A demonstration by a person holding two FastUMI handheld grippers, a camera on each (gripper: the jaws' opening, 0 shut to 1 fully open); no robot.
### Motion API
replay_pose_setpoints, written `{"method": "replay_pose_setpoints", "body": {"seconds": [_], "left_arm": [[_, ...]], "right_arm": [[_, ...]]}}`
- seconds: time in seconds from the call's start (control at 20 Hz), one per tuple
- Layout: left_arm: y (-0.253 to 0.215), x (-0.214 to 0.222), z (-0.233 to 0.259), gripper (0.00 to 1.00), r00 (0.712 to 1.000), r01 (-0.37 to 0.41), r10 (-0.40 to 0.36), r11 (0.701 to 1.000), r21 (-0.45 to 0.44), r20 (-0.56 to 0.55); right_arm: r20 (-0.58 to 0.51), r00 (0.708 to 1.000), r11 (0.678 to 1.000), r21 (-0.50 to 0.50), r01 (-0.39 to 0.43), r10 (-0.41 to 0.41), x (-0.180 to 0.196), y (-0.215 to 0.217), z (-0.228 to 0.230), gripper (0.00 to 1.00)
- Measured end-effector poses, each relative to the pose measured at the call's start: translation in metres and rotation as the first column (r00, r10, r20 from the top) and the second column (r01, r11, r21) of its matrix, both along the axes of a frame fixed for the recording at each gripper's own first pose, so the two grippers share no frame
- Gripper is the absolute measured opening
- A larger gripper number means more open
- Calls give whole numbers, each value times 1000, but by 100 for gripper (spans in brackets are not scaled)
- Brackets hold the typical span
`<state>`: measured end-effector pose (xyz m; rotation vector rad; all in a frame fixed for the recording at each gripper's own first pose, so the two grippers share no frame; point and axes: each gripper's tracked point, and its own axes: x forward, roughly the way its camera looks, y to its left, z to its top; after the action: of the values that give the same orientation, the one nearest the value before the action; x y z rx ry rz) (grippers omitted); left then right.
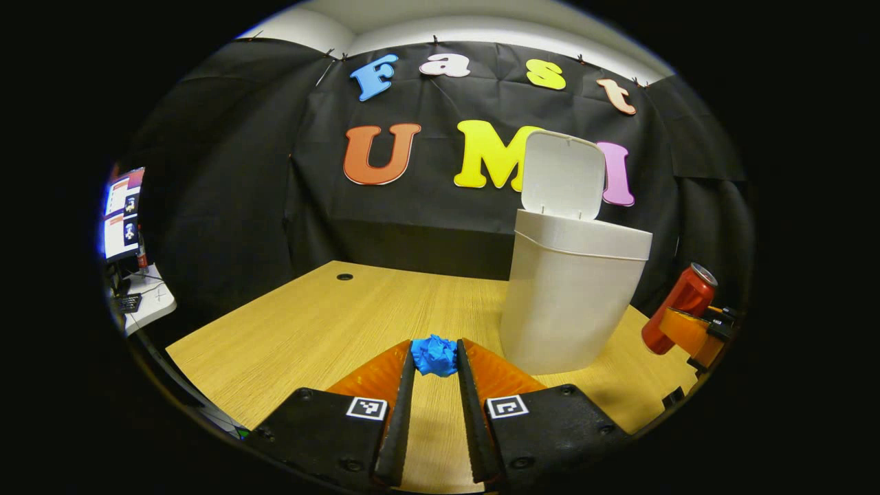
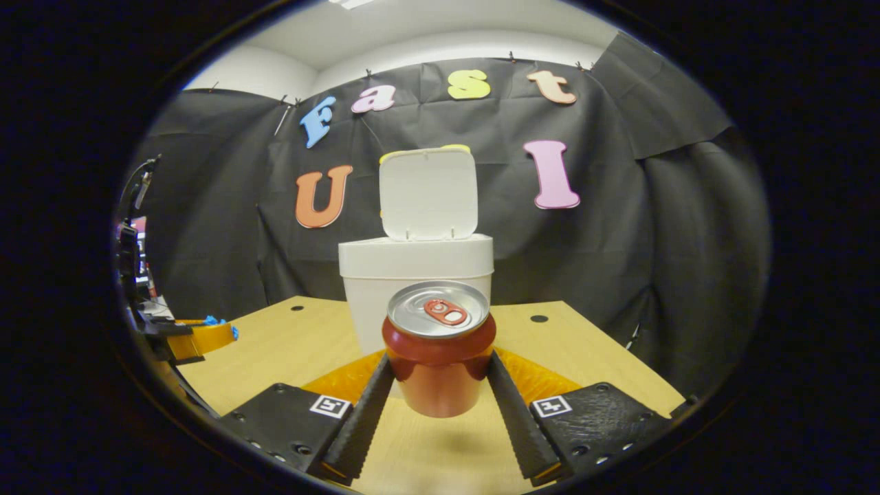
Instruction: Press the lid of the desktop garbage bin to open it, pick up the crumpled paper on the desktop and throw it into the bin, then pick up the pop can on the desktop and drop it into the bin, and finally close the garbage bin lid.
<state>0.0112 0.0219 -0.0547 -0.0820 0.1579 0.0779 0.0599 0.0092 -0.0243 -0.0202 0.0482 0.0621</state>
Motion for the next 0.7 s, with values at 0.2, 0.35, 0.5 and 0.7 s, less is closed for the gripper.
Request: {"method": "replay_pose_setpoints", "body": {"seconds": [0.2, 0.35, 0.5, 0.7], "left_arm": [[13, 3, 29, 38, 996, -28, 25, 999, 27, 89], [18, 10, 48, 38, 993, -37, 34, 999, 28, 114], [21, 22, 83, 38, 985, -53, 46, 998, 39, 168], [-1, 48, 115, 35, 981, 13, -21, 999, 42, 191]], "right_arm": [[-8, 999, 999, -26, -31, 31, 12, -4, 8, 80], [-21, 999, 998, -41, -44, 44, 24, -6, 13, 81], [-7, 999, 998, -37, -51, 50, 30, -9, 21, 81], [-11, 998, 998, -25, -54, 54, 30, -15, 17, 81]]}}
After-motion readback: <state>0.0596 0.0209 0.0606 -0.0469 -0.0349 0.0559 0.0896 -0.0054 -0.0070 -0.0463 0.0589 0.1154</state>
